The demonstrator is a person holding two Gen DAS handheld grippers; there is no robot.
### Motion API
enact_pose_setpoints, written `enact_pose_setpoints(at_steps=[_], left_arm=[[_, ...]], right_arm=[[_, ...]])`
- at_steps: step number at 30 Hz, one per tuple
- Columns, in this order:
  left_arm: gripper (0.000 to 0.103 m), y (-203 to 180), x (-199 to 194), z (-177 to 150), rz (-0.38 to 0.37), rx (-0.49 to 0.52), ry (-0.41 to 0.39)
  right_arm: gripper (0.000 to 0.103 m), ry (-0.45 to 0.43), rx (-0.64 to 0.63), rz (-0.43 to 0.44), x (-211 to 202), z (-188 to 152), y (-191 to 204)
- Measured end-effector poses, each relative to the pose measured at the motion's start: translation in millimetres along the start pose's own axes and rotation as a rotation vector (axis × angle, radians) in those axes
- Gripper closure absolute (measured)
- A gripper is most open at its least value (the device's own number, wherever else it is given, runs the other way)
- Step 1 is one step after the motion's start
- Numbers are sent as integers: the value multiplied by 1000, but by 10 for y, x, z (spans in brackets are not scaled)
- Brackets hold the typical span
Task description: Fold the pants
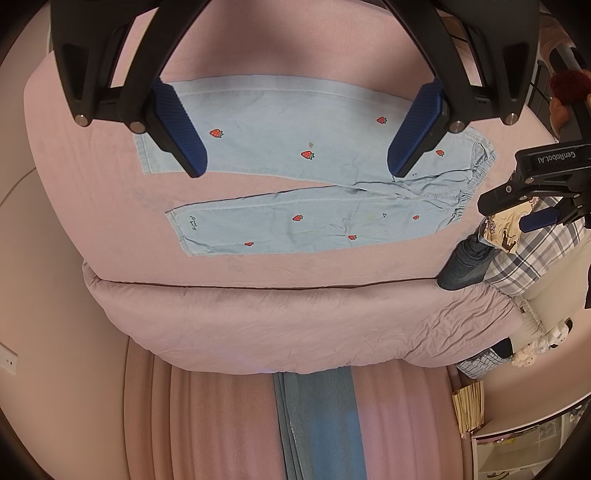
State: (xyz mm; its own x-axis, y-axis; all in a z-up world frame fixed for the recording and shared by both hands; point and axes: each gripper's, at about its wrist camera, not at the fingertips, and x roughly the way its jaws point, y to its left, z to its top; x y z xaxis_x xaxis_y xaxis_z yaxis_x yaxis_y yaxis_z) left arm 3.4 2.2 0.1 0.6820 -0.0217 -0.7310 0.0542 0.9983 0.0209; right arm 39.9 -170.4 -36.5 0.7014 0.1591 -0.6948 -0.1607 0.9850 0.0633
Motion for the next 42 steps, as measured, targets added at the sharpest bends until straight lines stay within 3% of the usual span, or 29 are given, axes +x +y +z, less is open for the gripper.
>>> enact_pose_setpoints(at_steps=[5, 8, 13, 16, 22, 30, 36, 39, 42], left_arm=[[0, 67, 169, -5, -54, -5, 19], [0, 230, 442, -46, -107, -43, 44], [0, 633, 1132, -151, -96, -94, 166], [0, 949, 1481, -174, -63, -101, 200], [1, 1801, 2051, 12, 3, -132, 169], [1, 2645, 2708, 119, -64, -196, 297], [6, 2825, 2922, 19, -166, -217, 385], [20, 2772, 3017, -19, -144, -164, 437], [23, 2701, 3079, -47, -117, -120, 464]], right_arm=[[5, 15, -1, 9, 54, -18, 24], [4, 49, 0, 61, 252, -15, 11], [6, 154, 23, 143, 799, -61, -6], [8, 209, -9, 150, 1184, -64, 53], [14, 281, -208, 95, 2112, 142, 335], [27, 322, -501, 124, 3334, 633, 789], [28, 357, -547, 142, 3946, 1013, 836], [32, 429, -517, 157, 4209, 1063, 758], [37, 512, -520, 163, 4415, 916, 747]])
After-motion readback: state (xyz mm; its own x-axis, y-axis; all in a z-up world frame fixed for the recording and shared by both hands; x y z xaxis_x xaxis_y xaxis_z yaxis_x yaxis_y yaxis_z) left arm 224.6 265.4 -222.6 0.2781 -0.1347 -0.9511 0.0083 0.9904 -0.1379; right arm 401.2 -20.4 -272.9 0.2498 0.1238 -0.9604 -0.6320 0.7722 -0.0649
